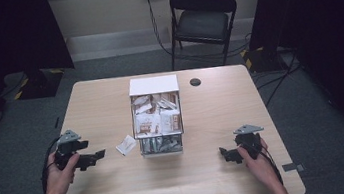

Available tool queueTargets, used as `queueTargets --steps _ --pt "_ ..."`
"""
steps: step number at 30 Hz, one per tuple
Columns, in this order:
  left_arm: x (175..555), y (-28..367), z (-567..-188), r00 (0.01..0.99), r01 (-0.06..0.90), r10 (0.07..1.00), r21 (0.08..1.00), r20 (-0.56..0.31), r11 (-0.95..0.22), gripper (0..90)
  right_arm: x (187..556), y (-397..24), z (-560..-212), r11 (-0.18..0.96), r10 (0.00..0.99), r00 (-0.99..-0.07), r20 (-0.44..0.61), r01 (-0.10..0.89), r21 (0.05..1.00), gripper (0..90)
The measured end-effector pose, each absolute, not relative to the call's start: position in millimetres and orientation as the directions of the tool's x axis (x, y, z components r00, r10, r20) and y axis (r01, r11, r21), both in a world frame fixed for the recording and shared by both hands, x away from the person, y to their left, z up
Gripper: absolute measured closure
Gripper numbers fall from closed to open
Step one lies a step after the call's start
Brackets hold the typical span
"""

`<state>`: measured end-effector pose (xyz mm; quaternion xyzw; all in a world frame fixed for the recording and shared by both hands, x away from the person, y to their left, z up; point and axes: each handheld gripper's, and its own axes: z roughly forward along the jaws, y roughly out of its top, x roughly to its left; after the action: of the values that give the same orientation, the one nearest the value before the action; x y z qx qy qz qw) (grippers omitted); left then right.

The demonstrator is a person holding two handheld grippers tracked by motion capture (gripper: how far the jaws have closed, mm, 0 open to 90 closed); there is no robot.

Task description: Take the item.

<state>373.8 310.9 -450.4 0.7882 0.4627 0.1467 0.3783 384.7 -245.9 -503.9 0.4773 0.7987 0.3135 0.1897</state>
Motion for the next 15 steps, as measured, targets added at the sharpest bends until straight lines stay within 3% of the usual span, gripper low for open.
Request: queueTargets --steps 15 --pt "347.5 342.1 -476.5 0.421 0.667 0.905 0.698 -0.063 -0.262 18.8 384.7 -245.9 -503.9 0.348 0.881 -0.472 -0.004 0.644 0.682 0.0"
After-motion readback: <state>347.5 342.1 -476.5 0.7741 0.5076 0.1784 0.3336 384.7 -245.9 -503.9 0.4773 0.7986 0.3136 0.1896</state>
